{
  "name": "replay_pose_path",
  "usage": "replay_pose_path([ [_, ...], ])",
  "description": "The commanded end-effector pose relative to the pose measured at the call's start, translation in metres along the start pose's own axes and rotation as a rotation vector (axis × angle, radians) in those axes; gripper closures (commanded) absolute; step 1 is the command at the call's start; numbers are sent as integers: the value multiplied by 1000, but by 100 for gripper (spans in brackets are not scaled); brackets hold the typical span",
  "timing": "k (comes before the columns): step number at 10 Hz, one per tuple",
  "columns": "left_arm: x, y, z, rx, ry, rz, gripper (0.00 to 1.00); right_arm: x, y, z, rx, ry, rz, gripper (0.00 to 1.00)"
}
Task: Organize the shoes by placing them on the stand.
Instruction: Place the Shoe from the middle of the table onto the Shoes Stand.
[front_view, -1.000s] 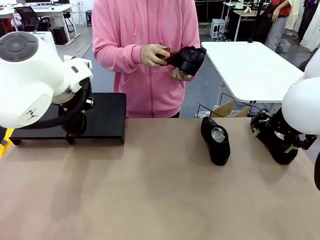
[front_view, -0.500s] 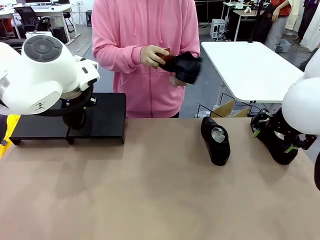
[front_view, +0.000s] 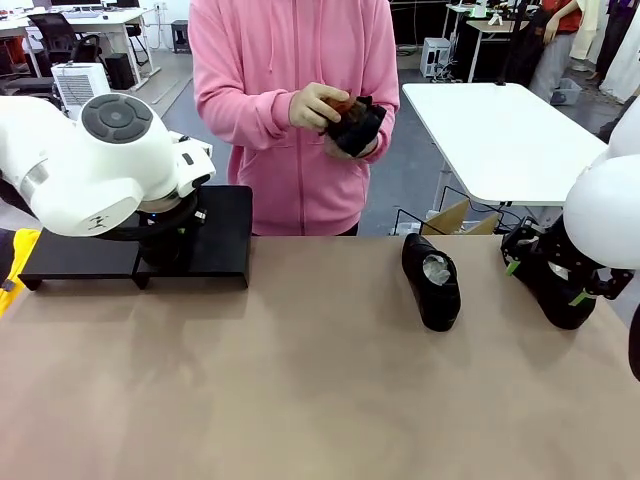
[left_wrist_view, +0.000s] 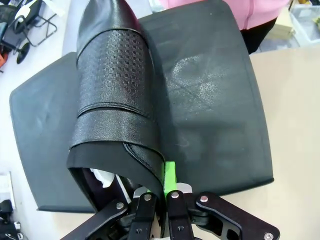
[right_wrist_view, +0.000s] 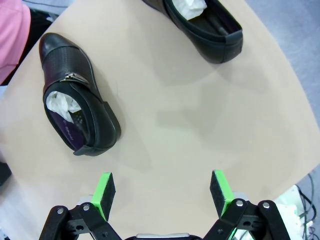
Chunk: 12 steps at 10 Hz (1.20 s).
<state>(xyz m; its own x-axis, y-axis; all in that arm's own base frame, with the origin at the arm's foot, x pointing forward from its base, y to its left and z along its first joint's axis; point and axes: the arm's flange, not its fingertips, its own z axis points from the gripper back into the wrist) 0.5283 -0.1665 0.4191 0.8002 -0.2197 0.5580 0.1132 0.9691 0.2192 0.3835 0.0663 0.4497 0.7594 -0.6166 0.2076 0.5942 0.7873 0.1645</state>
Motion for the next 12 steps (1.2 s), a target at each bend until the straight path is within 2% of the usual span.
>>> replay_pose_path([
  [1, 11, 1, -9, 46, -30, 30, 100, 0, -1, -1, 13, -4, 4, 0],
  [7, 11, 3, -16, 76, -5, 44, 100, 0, -1, -1, 13, -4, 4, 0],
  [9, 12, 5, -16, 73, 1, 69, 62, 0, -1, -1, 13, -4, 4, 0],
  [12, 14, 12, -8, 66, -23, 119, 62, 0, -1, -1, 13, -4, 4, 0],
])
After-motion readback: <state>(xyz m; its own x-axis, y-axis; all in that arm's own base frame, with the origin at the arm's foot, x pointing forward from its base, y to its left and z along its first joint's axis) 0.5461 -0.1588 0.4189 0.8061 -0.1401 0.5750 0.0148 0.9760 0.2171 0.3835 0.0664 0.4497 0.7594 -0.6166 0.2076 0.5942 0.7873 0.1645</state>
